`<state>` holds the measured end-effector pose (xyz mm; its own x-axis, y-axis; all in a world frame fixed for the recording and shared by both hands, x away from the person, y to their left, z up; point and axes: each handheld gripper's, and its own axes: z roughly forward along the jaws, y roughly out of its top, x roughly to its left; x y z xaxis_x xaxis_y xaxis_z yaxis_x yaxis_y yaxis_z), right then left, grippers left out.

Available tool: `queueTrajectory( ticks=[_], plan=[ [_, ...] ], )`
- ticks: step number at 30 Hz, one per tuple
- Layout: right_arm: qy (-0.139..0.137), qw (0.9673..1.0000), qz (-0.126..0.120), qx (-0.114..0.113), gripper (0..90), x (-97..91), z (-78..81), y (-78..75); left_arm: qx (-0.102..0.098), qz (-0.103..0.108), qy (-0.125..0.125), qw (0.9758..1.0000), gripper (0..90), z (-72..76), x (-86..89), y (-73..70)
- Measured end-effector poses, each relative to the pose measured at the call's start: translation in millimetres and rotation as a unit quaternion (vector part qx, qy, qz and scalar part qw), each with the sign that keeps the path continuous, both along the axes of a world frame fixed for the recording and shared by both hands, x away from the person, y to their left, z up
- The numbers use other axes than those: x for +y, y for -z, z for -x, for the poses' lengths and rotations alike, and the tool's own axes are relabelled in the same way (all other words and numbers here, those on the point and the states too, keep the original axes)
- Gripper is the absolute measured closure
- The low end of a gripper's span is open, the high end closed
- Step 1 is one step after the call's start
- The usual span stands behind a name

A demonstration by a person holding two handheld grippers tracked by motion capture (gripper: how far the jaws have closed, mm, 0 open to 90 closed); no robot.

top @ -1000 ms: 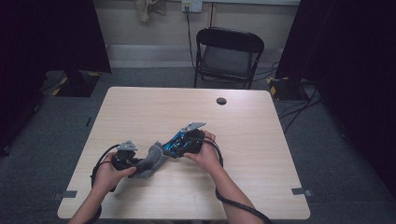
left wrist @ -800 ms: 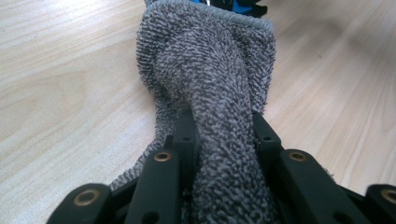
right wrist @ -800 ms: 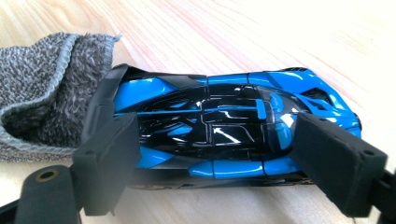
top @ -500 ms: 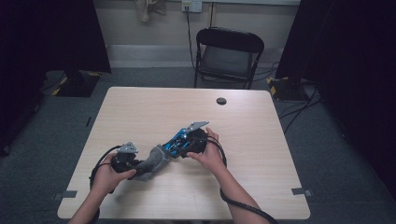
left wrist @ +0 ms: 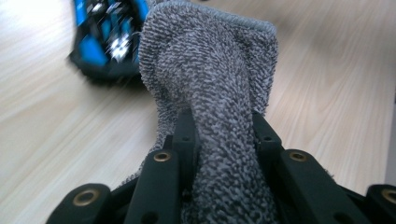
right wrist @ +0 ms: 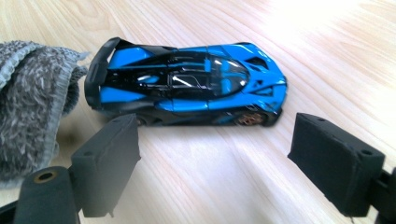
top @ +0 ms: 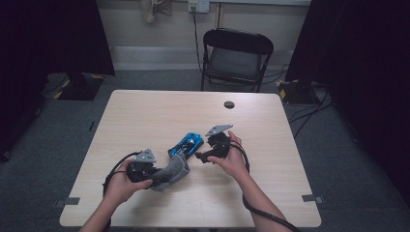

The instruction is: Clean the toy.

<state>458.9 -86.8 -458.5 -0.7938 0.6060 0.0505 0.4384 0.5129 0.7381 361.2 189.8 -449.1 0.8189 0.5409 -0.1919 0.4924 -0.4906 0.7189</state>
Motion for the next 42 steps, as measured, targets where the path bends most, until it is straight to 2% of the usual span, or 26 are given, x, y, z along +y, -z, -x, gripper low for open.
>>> queueTrajectory(
  ticks=[4, 11, 12, 15, 26, 32, 34, 37, 40, 42],
  plan=[
    [0.003, 1.0000, -0.003, -0.001, 15.3, -13.1, 1.6, -4.5, 0.003, 0.000, 0.026, 0.9997, 69.7, -4.4, -22.3, -0.5],
    [0.017, 0.9998, -0.006, -0.002, 15.4, -32.2, 4.2, -12.2, 0.002, 0.002, 0.058, 0.9983, 69.6, -13.6, -64.5, 1.2],
    [0.017, 0.9998, -0.006, -0.002, 15.4, -32.2, 4.2, -12.2, 0.002, 0.002, 0.058, 0.9983, 69.6, -13.6, -64.5, 1.2],
    [0.028, 0.9996, -0.009, -0.003, 15.4, -45.3, 4.9, -15.4, 0.002, -0.002, 0.074, 0.9973, 69.6, -18.1, -84.2, 0.3],
    [0.054, 0.9985, -0.005, -0.012, 18.0, -73.1, 7.9, -21.4, 0.002, -0.012, 0.094, 0.9955, 69.4, -35.3, -123.8, 5.3],
    [0.059, 0.9981, -0.015, -0.011, 16.8, -82.0, 8.9, -22.6, 0.001, -0.013, 0.107, 0.9942, 68.6, -40.8, -140.2, 10.4],
    [0.052, 0.9985, -0.007, -0.013, 16.9, -83.8, 9.6, -22.9, -0.002, -0.018, 0.113, 0.9934, 67.8, -41.8, -146.7, 12.6],
    [0.052, 0.9985, -0.006, -0.014, 16.9, -84.7, 10.1, -23.0, -0.013, -0.024, 0.119, 0.9926, 65.1, -43.1, -148.6, 14.1],
    [0.049, 0.9987, -0.007, -0.012, 16.7, -87.2, 12.0, -22.4, -0.024, -0.023, 0.109, 0.9935, 50.2, -43.9, -144.2, 16.0],
    [0.049, 0.9987, -0.009, -0.012, 16.8, -89.0, 13.4, -22.1, -0.029, -0.010, 0.095, 0.9950, 38.0, -44.6, -138.9, 15.5]
  ],
)
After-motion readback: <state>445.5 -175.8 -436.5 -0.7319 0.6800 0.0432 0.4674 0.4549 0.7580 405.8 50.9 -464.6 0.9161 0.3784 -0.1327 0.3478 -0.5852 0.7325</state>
